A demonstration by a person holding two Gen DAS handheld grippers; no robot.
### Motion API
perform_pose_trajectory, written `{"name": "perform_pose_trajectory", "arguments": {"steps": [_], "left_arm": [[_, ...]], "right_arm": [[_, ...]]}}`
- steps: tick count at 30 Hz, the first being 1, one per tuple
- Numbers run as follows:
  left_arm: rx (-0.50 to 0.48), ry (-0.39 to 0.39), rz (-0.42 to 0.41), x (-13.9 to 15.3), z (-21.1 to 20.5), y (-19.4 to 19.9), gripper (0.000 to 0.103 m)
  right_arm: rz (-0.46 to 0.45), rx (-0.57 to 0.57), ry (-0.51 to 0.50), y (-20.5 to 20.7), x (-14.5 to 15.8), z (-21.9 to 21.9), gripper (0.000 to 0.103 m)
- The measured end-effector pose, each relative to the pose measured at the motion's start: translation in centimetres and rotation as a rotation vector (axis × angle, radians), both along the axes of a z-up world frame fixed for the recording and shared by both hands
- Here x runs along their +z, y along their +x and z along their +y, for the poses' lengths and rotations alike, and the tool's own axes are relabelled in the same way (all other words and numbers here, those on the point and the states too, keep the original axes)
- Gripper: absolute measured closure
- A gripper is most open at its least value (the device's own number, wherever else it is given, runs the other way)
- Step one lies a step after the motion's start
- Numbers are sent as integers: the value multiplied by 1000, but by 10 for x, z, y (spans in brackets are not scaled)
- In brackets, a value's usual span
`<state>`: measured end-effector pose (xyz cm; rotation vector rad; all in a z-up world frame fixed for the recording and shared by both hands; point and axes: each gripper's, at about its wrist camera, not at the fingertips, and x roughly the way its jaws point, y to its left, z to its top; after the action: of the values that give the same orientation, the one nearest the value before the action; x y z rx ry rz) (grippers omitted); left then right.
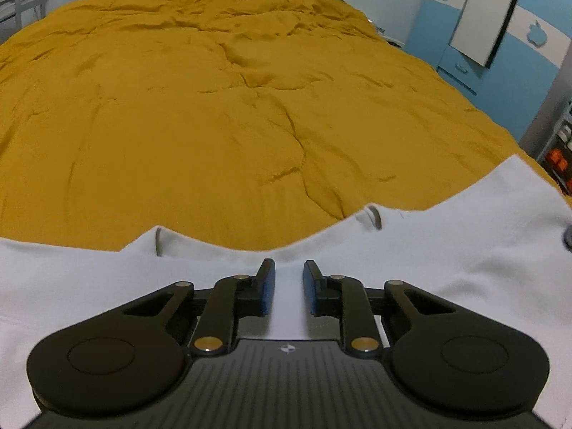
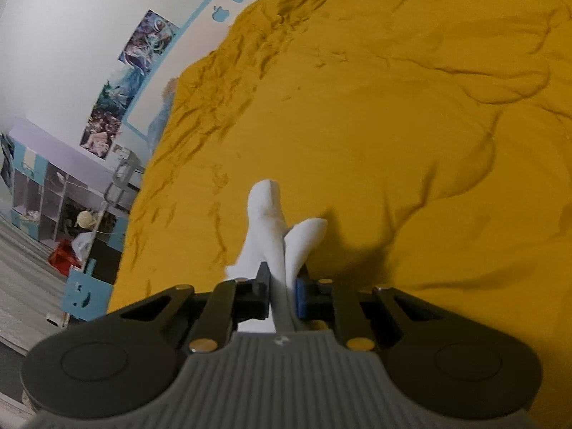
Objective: Fold small clothes
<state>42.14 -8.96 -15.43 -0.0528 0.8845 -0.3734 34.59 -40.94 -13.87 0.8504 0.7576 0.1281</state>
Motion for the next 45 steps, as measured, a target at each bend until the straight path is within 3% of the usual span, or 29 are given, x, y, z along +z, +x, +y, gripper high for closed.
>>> {"name": "perform_pose_trajectory", "arguments": {"steps": [5, 8, 11, 21, 25, 30, 35, 45], "left_arm": [[17, -22, -11, 23, 10, -12, 78], [49, -52, -44, 48, 33, -30, 78], [99, -31, -48, 68, 63, -47, 78], [296, -15, -45, 92, 169, -112, 78], [344, 5, -45, 92, 189, -138, 73], [357, -101, -18, 84, 224, -152, 72], [387, -137, 11, 75, 244, -158, 68], [429, -155, 49, 65, 271, -168, 67]], "right_arm": [[-15, -15, 46, -4, 23, 13, 95], [-46, 0, 63, -13, 44, 30, 95], [-66, 22, 71, -11, 64, 57, 95], [-69, 188, 52, 2, 110, 198, 95], [-57, 250, -32, 11, 119, 268, 95], [-45, 312, -96, 18, 110, 345, 95], [-6, 326, -258, 24, 83, 414, 95], [107, 386, -427, 42, 20, 459, 93]]}}
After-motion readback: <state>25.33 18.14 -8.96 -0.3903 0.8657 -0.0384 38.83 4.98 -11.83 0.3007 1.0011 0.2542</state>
